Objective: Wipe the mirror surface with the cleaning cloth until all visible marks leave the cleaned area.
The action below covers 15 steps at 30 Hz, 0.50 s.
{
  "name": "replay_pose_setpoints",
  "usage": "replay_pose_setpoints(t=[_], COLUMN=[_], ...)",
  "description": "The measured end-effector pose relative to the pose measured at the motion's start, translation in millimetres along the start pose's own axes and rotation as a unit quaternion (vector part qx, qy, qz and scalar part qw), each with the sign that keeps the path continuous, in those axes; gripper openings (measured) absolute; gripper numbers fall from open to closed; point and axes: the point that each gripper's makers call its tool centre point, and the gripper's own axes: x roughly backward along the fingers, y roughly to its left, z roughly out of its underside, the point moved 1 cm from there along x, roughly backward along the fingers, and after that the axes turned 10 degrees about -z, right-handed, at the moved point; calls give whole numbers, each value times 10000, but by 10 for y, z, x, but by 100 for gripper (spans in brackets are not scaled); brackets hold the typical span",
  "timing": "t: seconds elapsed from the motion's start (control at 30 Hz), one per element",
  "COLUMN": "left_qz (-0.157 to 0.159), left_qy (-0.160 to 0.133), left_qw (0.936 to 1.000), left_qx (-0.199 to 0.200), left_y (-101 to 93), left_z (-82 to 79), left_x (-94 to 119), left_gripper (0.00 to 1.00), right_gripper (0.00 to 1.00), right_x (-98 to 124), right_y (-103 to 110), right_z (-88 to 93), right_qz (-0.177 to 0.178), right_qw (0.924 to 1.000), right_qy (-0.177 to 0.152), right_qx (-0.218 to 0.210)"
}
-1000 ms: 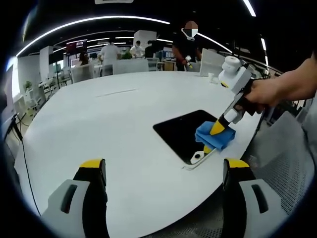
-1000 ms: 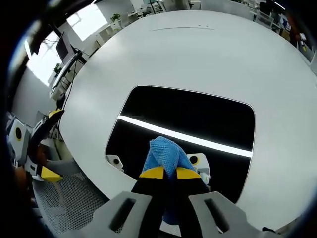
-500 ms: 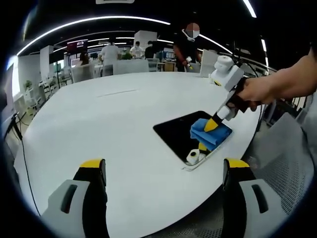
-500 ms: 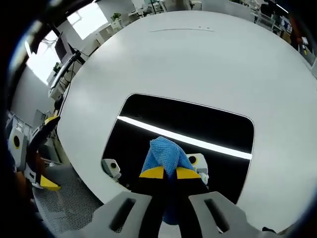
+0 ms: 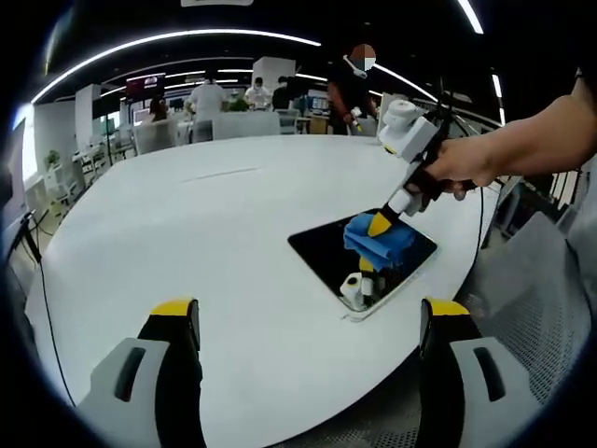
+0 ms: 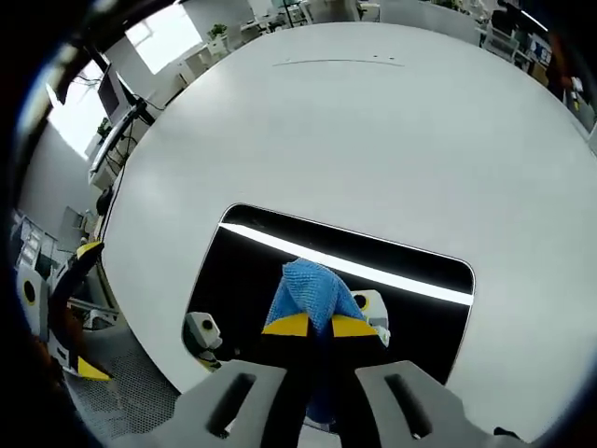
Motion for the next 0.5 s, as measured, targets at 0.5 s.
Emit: replay_pose_setpoints(t=[0.5], left_qz=[41], left_qy=[10], left_qw=[10000], left_qx=[21], left_y=[-13], left_z=[4], left_x=[-1], left_gripper=[98], right_gripper=[0], right_x=[-208], right_y=[-202], right_z=[-320], right_qz=[53], right_qw=[9999], right_qy=[-4], right_qx=[138])
